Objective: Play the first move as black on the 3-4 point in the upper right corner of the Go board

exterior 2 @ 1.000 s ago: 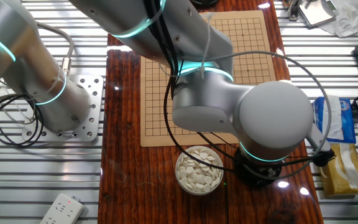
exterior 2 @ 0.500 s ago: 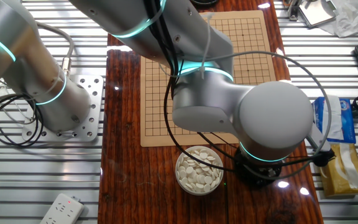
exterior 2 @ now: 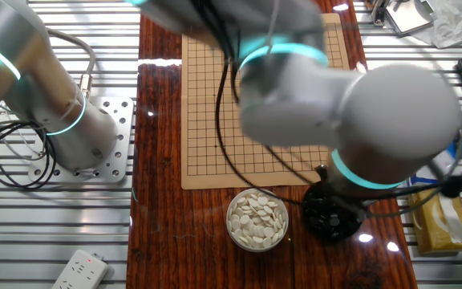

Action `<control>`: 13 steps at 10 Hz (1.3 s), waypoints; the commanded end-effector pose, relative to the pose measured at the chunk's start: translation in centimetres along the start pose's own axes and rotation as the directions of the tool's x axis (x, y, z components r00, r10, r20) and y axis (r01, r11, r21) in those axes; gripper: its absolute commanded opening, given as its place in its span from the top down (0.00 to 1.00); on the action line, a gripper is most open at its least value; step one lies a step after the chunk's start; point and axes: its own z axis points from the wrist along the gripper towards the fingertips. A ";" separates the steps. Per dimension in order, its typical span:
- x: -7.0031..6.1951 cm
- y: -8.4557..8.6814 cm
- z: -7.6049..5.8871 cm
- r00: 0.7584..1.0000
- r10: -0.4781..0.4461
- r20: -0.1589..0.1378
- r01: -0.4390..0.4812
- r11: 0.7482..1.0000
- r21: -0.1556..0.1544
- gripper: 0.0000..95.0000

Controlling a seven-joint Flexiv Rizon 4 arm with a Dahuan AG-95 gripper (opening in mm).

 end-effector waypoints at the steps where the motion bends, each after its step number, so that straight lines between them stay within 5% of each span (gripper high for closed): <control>1: -0.5 -0.5 0.4 1.000 -0.007 -0.014 0.007 1.000 -0.006 1.00; 13: -0.8 -0.7 0.6 1.000 0.017 -0.005 -0.017 1.000 -0.005 1.00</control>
